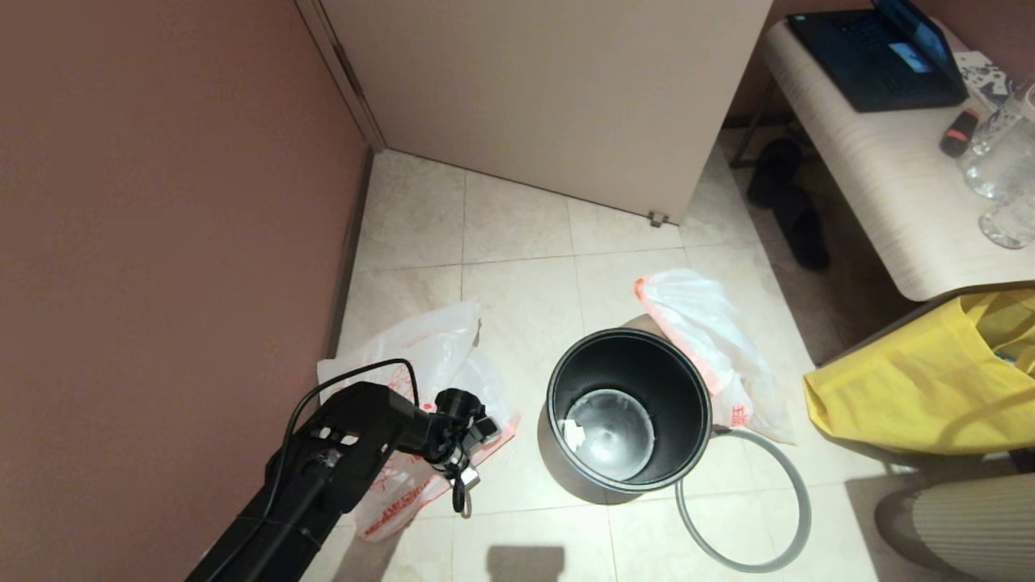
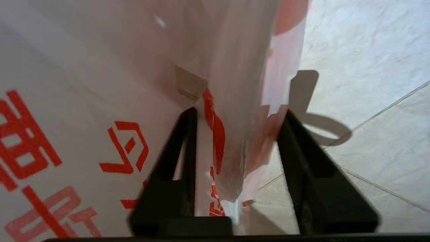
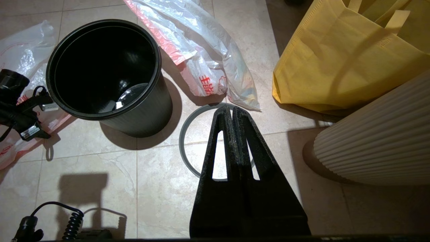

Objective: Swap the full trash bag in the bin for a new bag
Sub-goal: Pick up a new trash bag

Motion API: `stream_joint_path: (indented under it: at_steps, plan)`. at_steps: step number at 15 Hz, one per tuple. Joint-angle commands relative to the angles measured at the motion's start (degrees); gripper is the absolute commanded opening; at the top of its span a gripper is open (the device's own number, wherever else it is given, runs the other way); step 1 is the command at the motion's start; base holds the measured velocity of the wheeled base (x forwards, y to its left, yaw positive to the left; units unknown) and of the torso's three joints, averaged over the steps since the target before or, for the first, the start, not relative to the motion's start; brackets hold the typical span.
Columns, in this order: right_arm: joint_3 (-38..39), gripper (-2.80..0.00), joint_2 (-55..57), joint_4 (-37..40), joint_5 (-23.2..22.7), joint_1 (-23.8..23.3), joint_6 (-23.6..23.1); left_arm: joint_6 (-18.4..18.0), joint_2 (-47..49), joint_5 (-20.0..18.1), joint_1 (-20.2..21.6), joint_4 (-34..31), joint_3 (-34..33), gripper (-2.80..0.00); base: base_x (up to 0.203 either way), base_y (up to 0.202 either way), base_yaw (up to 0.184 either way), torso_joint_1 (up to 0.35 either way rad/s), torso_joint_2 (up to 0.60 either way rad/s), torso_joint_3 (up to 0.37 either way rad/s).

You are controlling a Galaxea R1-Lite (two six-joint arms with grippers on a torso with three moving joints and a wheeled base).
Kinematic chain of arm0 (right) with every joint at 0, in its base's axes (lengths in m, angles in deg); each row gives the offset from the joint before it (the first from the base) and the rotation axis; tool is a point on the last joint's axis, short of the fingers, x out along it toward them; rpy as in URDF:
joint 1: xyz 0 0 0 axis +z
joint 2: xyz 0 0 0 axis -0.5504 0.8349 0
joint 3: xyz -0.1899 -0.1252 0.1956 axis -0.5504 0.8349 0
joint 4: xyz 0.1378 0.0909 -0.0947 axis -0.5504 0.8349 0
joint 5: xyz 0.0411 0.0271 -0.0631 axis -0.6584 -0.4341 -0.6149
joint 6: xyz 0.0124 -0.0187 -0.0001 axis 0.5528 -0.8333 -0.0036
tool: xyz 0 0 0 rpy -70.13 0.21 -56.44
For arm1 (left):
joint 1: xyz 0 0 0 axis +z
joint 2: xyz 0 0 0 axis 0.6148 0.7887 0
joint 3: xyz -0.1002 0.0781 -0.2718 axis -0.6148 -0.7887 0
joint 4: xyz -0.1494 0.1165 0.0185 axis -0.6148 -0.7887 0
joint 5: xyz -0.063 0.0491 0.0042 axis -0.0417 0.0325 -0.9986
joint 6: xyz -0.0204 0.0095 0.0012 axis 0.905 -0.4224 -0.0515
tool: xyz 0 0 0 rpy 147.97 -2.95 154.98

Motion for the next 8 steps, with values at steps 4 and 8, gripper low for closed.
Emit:
stream_joint_path:
  at_steps: [4,8]
  plan:
    - [0.0,-2.8,0.0,0.0,0.0,0.0,0.0,1.2,-2.5,0.8,0.9,-0.4,-1.3,-2.8,0.0,0.0,0.0,0.0,0.0,0.0]
    - [0.0,-2.8,0.1,0.0,0.0,0.0,0.0,6.9,-12.8,3.7,-0.3,-3.5,-7.7,-2.8,0.0,0.0,0.0,0.0,0.0,0.0]
